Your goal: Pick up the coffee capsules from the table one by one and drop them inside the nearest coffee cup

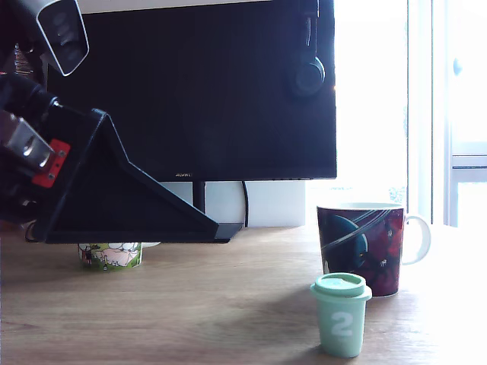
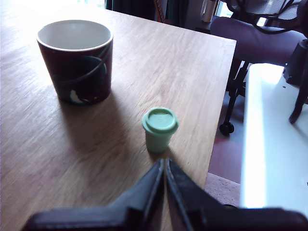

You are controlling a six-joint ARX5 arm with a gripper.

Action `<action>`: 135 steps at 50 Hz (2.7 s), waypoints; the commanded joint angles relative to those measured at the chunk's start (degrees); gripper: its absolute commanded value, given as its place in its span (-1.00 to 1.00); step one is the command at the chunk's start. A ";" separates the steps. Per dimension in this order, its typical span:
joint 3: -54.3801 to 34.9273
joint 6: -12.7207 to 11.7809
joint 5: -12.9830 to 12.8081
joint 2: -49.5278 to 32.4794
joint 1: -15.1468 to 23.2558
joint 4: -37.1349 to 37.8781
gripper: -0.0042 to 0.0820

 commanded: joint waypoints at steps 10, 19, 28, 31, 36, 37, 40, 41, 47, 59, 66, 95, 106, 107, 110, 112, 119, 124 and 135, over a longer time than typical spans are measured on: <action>-0.81 0.11 0.00 -0.04 -0.15 0.42 -0.83; -0.81 0.20 -0.87 0.13 -0.15 0.17 0.60; -0.81 3.10 -1.27 1.25 -0.15 0.87 0.79; -0.81 3.63 -1.27 2.29 -0.15 1.40 0.79; -0.81 3.78 -1.25 4.79 -0.15 3.15 0.79; -0.81 3.78 -1.25 5.25 -0.15 3.72 0.79; -0.79 3.76 -1.25 7.02 -0.15 5.90 0.79; -0.76 3.78 -1.25 7.63 -0.15 6.64 0.79; -0.48 3.76 -1.01 9.46 -0.15 8.46 0.79; 0.92 4.44 1.22 12.55 -0.28 9.51 0.79; 3.13 4.07 2.01 14.99 -0.46 9.68 0.79; 16.96 3.96 3.54 26.45 -2.64 1.62 0.78; 22.93 4.70 3.52 30.51 -2.64 -6.51 0.78; 23.47 4.81 3.52 30.86 -2.64 -7.26 0.78; 24.85 5.27 3.52 31.82 -2.75 -9.25 0.78; 25.55 5.86 3.50 32.44 -3.02 -10.05 0.78; 27.28 6.16 3.19 33.55 -3.45 -12.04 0.78; 27.96 6.19 2.75 33.83 -3.61 -13.11 0.68; 27.96 6.25 1.57 33.83 -3.93 -13.46 0.01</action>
